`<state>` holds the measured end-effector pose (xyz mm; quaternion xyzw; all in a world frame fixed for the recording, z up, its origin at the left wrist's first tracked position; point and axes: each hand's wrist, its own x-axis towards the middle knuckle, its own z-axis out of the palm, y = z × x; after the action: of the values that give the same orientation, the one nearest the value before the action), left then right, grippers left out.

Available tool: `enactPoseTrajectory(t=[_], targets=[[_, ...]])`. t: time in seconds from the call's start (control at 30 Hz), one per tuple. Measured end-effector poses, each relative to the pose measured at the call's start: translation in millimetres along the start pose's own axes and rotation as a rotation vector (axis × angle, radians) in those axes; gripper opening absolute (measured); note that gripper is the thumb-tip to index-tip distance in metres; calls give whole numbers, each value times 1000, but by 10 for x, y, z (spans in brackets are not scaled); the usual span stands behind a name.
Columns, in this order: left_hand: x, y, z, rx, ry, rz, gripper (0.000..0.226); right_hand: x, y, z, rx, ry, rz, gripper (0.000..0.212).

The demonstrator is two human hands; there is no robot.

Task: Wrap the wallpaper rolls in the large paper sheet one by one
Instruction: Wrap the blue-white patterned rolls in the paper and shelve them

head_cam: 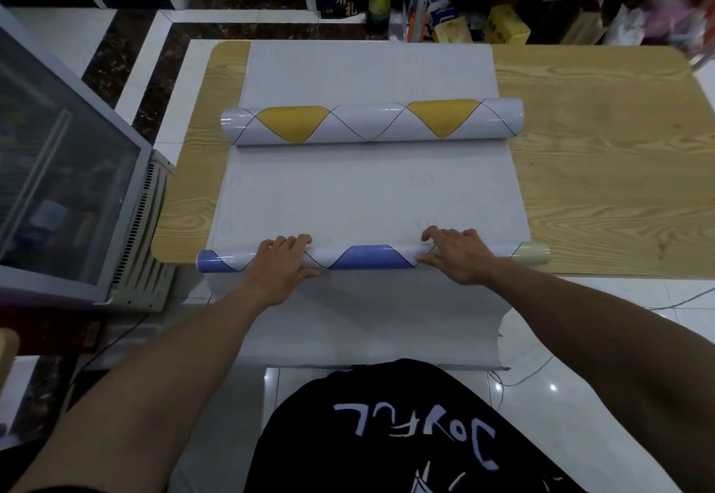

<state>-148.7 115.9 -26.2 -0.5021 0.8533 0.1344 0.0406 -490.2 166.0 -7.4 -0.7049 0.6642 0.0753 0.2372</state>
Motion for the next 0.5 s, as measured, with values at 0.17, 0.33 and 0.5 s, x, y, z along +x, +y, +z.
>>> enactPoseTrajectory(t=[0.17, 0.33, 0.5], targets=[[36, 5, -4, -6, 44, 19, 39, -32, 2, 14, -70, 20, -22, 63], [27, -10, -14, -11, 32, 13, 40, -20, -5, 34, -91, 24, -20, 60], [32, -23, -43, -50, 30, -18, 31, -34, -18, 6, -26, 34, -10, 45]])
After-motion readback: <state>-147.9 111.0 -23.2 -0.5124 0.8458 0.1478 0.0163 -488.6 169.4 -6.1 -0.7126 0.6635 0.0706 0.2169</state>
